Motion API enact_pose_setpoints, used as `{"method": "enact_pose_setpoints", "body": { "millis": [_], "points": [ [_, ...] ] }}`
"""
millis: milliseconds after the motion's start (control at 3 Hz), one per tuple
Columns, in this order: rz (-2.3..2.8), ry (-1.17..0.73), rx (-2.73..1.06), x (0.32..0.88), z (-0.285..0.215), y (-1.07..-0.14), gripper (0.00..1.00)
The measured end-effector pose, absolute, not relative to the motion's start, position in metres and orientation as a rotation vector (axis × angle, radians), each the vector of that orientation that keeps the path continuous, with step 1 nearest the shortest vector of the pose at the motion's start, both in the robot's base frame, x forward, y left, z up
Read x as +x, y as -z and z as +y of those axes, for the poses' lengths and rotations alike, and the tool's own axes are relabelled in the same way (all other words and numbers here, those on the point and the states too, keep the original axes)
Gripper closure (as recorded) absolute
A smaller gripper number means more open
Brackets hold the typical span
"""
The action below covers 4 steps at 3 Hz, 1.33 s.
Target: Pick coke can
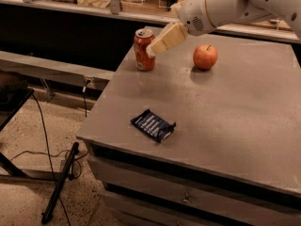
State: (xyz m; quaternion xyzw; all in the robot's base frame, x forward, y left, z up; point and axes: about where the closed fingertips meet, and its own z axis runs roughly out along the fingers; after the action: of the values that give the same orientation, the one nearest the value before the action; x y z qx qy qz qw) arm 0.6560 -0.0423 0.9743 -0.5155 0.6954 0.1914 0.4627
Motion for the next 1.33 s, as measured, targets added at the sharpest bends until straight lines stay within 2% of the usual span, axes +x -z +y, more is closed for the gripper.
{"method": "enact_pose_setpoints", "body": {
  "millis": [1333],
  "points": [
    [1.678, -0.627, -1.168, 0.695, 0.01, -0.928, 0.0]
  ]
}}
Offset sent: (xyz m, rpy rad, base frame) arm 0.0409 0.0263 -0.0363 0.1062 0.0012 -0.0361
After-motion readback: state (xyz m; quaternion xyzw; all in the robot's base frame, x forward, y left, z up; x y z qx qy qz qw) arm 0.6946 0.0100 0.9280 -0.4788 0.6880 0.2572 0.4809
